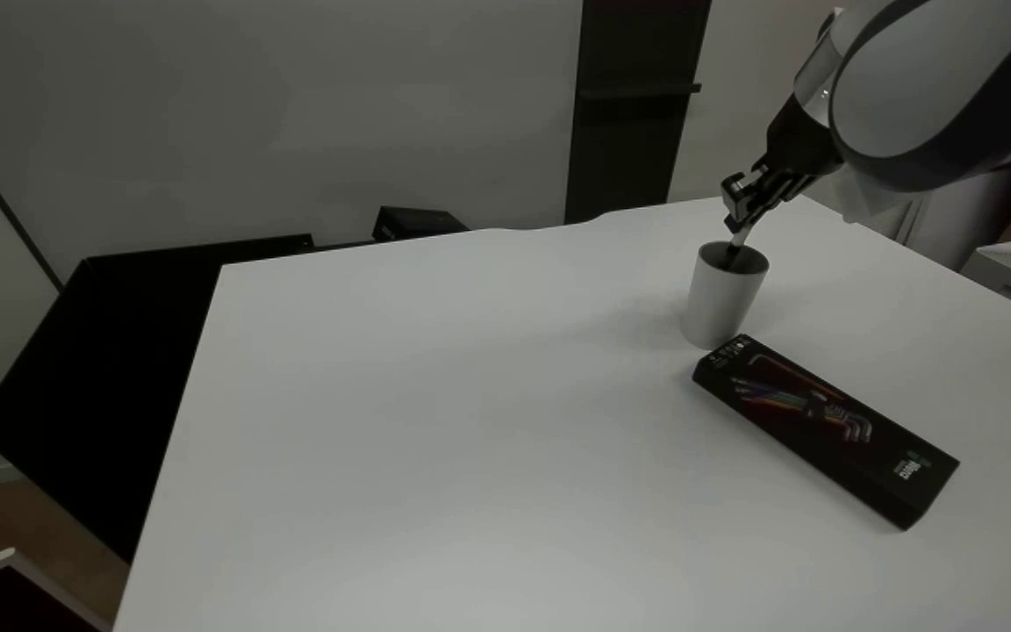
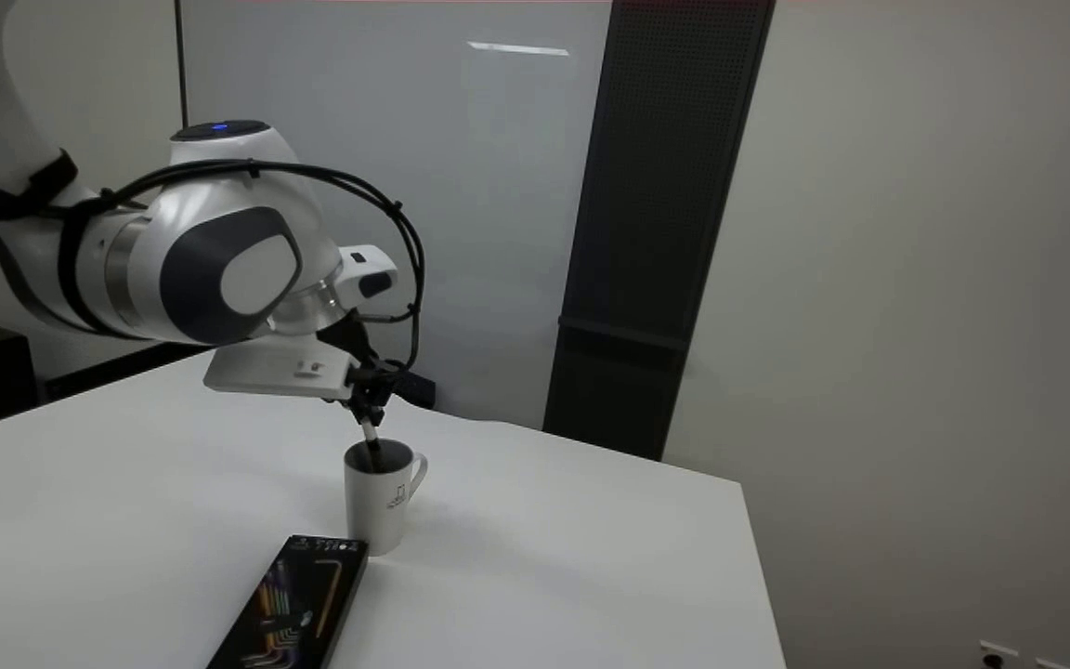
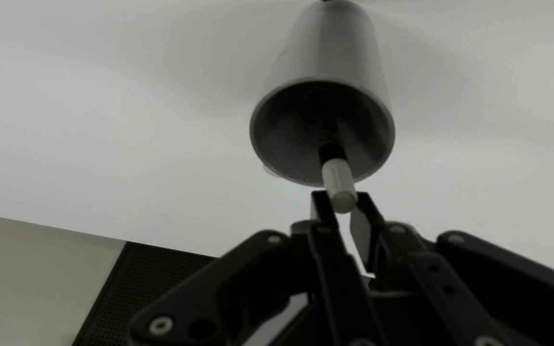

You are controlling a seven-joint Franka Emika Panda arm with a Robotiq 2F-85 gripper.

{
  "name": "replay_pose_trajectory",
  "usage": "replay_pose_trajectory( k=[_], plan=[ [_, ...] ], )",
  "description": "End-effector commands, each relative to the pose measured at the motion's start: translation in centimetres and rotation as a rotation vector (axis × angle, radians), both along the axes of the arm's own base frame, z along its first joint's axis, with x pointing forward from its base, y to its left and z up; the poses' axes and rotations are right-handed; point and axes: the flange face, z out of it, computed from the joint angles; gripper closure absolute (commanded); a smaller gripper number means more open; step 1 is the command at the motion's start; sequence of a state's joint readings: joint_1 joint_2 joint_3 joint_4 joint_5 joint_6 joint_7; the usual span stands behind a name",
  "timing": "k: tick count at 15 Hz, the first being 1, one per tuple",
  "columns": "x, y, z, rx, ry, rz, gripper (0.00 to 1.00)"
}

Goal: Remove the marker from the cup and put it on the table

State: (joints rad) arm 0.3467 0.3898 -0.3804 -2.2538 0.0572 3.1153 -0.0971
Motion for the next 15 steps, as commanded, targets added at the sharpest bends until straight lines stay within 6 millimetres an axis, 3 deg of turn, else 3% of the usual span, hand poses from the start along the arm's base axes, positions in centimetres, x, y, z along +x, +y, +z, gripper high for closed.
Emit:
replay_pose_trajectory(
  k=[1, 8, 12, 15],
  plan=[
    [0.8, 1.0, 4.1, 0.007, -0.034, 0.000, 0.94],
    [1.1, 3.5, 9.5, 0.000, -0.104, 0.068, 0.94],
    [-0.4, 6.6, 9.4, 0.024, -0.166, 0.147, 0.94],
    [-1.7, 8.9, 8.0, 0.055, -0.258, 0.159, 0.94]
  ],
)
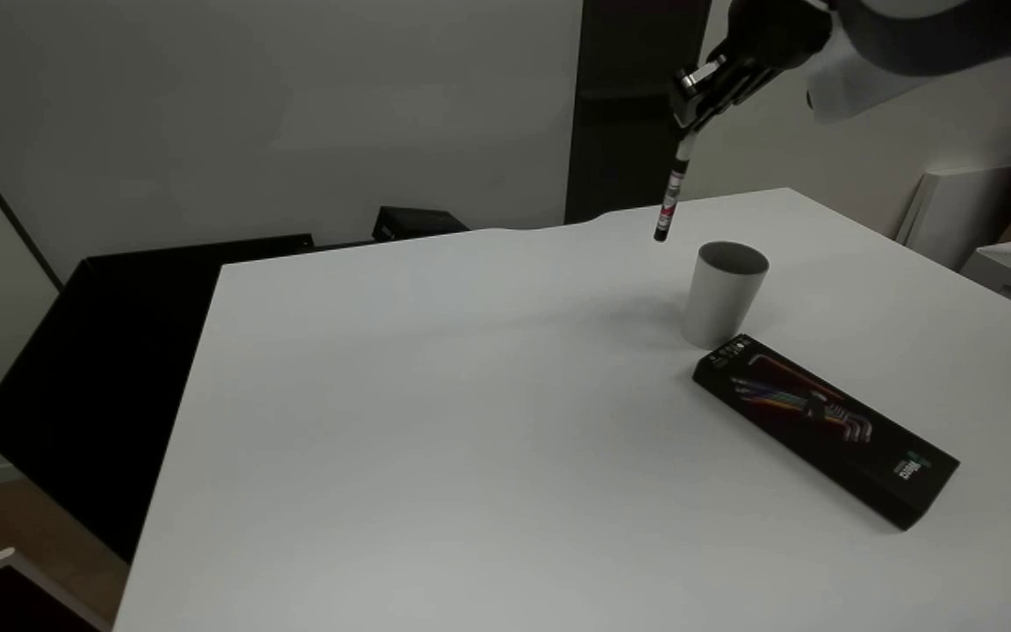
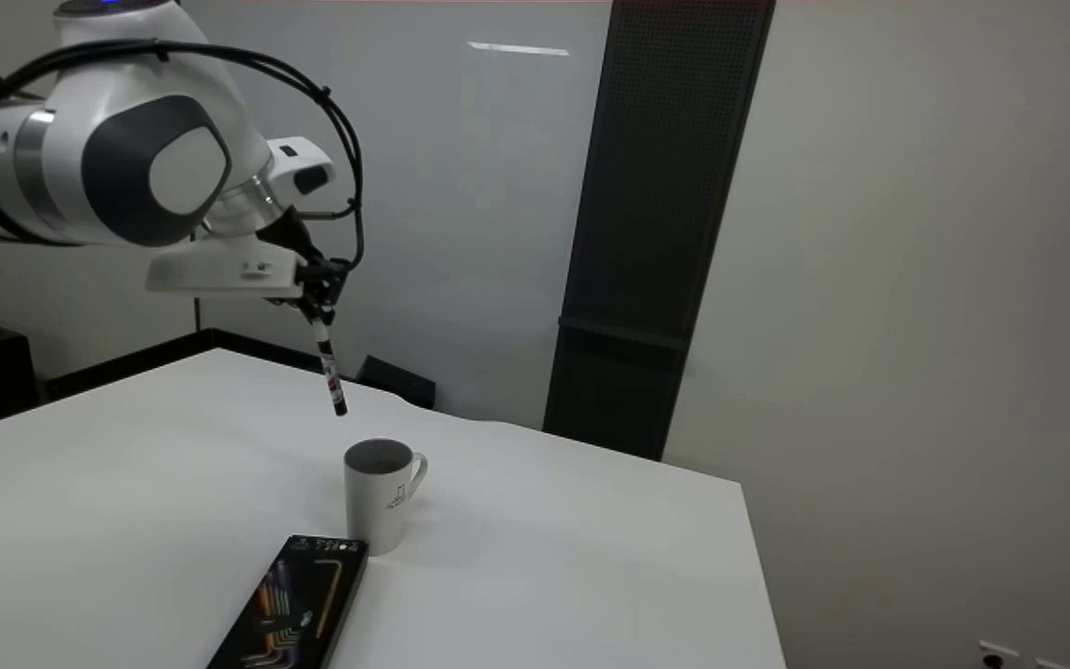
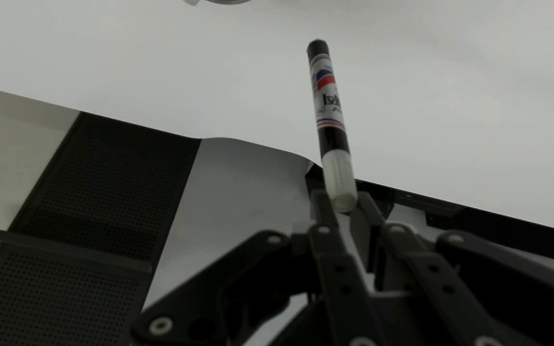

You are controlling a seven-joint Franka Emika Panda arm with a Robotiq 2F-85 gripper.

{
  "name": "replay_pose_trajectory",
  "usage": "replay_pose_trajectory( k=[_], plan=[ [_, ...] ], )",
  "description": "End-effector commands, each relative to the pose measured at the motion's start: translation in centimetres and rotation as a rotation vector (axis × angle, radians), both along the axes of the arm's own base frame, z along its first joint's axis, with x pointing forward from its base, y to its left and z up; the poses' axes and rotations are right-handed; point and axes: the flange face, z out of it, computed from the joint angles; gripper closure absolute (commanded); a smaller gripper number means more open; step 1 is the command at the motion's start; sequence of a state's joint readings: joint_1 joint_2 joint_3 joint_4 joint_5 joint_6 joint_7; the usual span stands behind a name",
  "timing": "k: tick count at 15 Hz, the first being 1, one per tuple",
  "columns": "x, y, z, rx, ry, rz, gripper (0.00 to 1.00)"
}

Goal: Remove the marker from the cup and put it on the table

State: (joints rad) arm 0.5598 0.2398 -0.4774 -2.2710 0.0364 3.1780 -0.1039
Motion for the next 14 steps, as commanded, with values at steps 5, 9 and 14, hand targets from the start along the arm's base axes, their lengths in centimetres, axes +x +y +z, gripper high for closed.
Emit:
replay_pose_trajectory(
  k=[5, 9, 14],
  plan=[
    [-2.1, 5.1, -2.7, 0.046, -0.149, 0.070, 0.94],
    [-1.6, 6.2, -6.2, 0.052, -0.097, 0.070, 0.94],
    [-0.5, 6.7, -9.1, 0.041, -0.067, 0.068, 0.94]
  ],
)
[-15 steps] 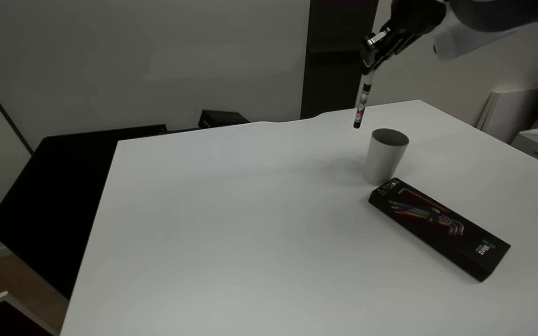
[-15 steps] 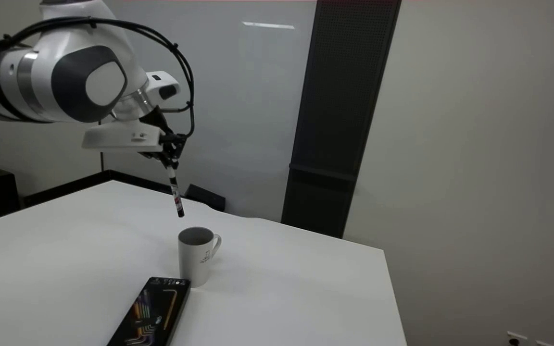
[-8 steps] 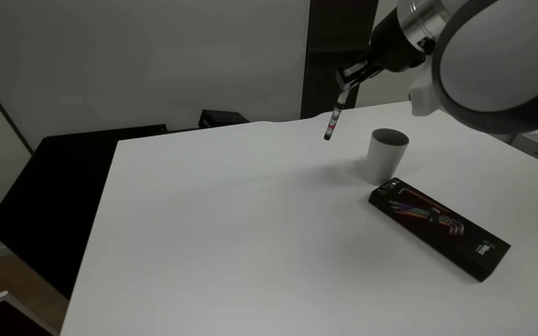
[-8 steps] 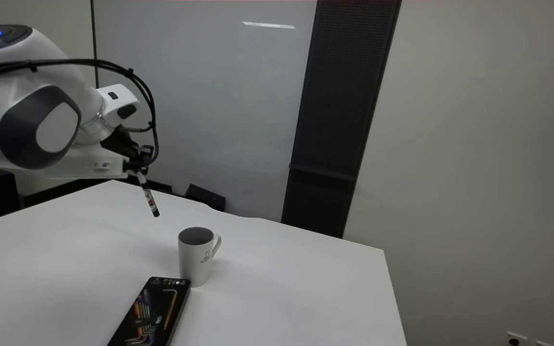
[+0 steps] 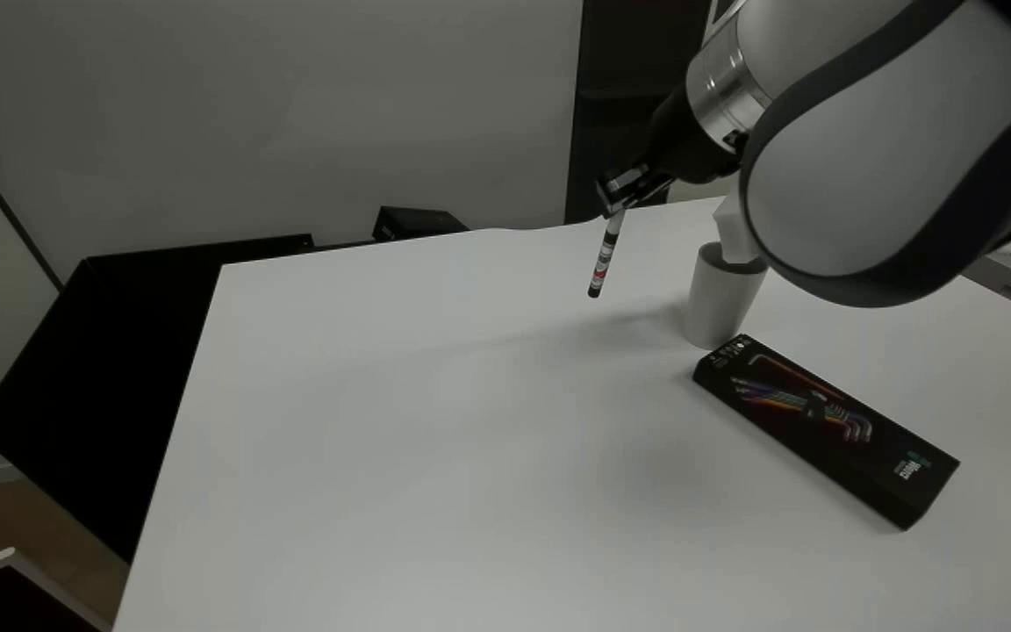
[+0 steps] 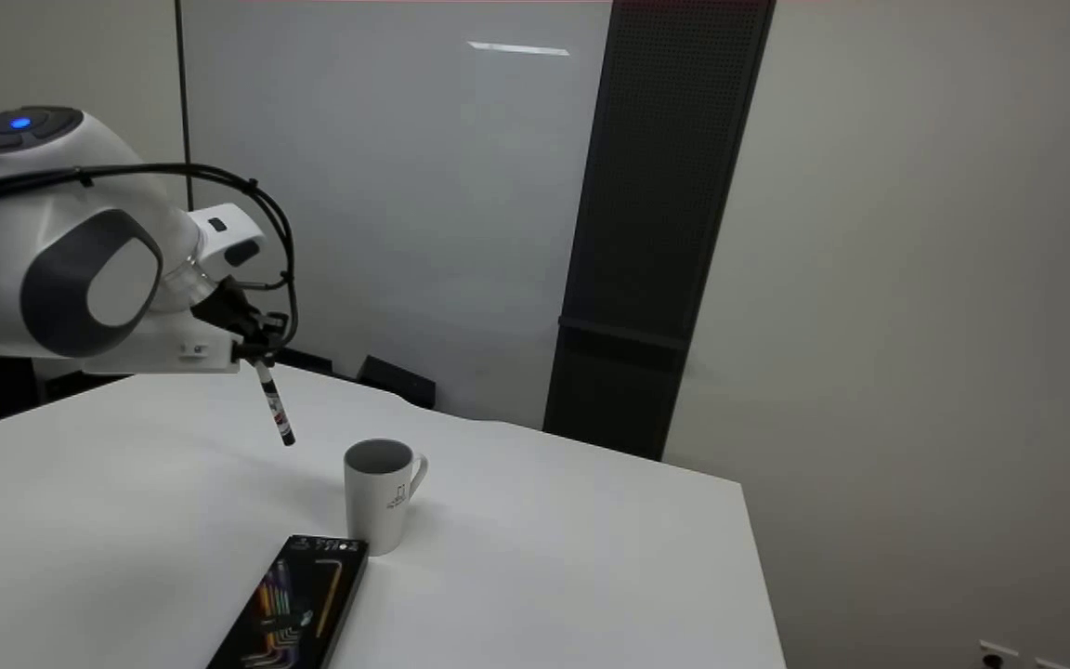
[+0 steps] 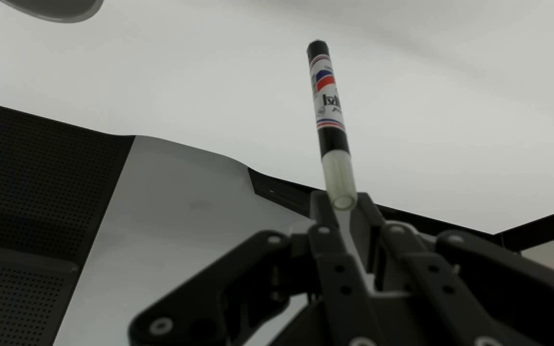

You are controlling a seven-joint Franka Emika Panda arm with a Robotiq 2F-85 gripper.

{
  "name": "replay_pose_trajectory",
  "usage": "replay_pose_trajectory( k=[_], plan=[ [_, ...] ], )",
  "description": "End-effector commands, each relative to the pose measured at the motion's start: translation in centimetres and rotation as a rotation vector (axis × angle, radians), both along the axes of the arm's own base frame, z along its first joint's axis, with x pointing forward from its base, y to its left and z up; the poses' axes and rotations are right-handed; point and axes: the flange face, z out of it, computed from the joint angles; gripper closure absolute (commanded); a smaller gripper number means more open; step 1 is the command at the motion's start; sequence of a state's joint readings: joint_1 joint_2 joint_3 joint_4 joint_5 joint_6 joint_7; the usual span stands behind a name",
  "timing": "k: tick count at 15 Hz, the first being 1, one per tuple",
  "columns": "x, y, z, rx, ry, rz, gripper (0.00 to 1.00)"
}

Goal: Remove the marker from the cup and put it on the table

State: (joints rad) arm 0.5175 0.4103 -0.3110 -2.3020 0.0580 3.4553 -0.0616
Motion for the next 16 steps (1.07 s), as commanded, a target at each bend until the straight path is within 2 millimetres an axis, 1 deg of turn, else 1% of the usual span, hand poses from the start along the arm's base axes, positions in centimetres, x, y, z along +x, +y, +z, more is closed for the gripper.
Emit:
replay_pose_trajectory(
  k=[1, 6, 11, 13, 16],
  plan=[
    [1.6, 0.3, -1.9, 0.010, 0.009, -0.020, 0.94],
    [2.2, 0.5, -4.8, -0.004, 0.039, -0.021, 0.94],
    [2.4, 0.2, -7.8, -0.010, 0.073, -0.038, 0.94],
    [2.6, 0.0, -7.9, 0.001, 0.070, -0.058, 0.94],
    [2.3, -0.9, -8.6, 0.008, 0.085, -0.089, 0.94]
  ],
)
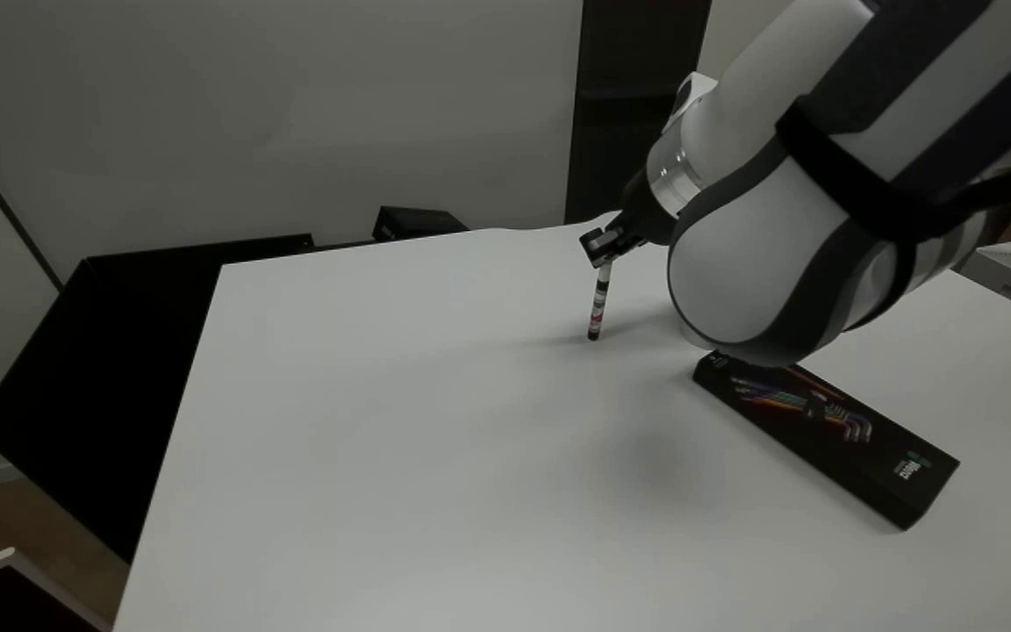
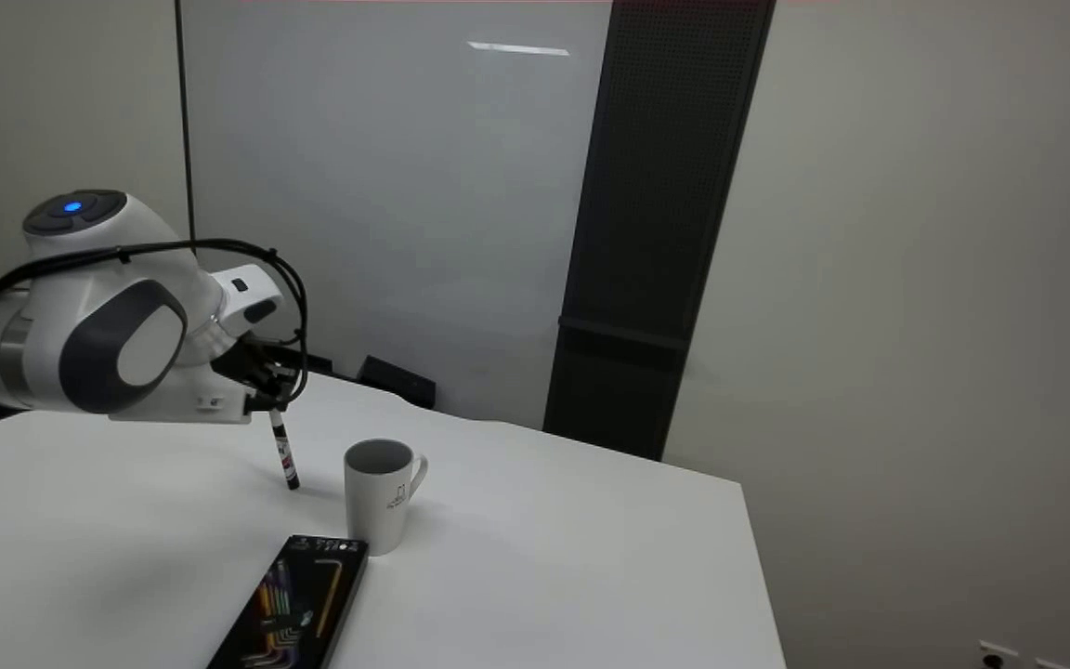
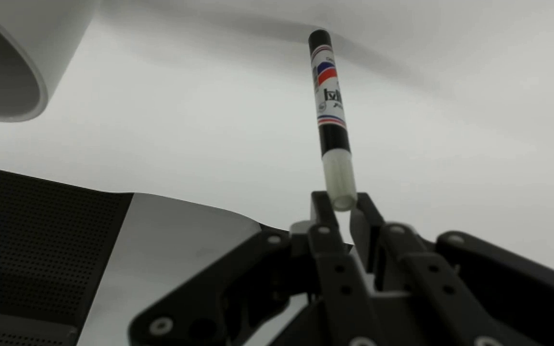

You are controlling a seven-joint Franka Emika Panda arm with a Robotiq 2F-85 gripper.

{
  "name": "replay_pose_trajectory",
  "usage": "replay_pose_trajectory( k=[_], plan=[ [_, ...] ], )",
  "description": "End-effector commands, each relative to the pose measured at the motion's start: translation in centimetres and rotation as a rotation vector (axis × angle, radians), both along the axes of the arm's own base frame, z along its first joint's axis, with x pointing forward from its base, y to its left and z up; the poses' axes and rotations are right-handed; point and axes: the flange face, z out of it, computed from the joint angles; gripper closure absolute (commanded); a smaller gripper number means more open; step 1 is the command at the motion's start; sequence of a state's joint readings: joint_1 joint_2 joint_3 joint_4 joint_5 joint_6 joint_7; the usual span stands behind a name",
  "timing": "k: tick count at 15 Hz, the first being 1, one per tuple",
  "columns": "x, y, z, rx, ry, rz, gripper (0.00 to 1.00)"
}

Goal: Remove the marker from the cup and put it on the table

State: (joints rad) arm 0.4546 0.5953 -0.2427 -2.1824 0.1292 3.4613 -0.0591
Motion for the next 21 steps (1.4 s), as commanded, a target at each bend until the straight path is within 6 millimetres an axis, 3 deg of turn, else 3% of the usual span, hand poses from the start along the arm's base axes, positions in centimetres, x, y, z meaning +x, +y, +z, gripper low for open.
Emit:
replay_pose_trajectory(
  k=[1, 6, 7, 8, 9, 12, 16, 21],
  plan=[
    [-0.4, -1.3, -2.6, 0.007, 0.040, -0.053, 0.94],
    [-0.8, -1.7, -3.0, 0.007, 0.048, -0.081, 0.94],
    [-1.0, -1.8, -3.2, 0.003, 0.052, -0.079, 0.49],
    [-1.0, -1.9, -3.3, 0.000, 0.057, -0.074, 0.49],
    [-2.4, -2.4, -4.9, -0.007, 0.075, -0.076, 0.43],
    [-2.8, -3.0, -7.0, -0.033, 0.133, -0.080, 0.25],
    [-3.4, -3.6, -8.1, -0.049, 0.164, -0.087, 0.03],
    [-3.2, -4.4, -7.1, -0.040, 0.413, -0.161, 0.00]
  ],
)
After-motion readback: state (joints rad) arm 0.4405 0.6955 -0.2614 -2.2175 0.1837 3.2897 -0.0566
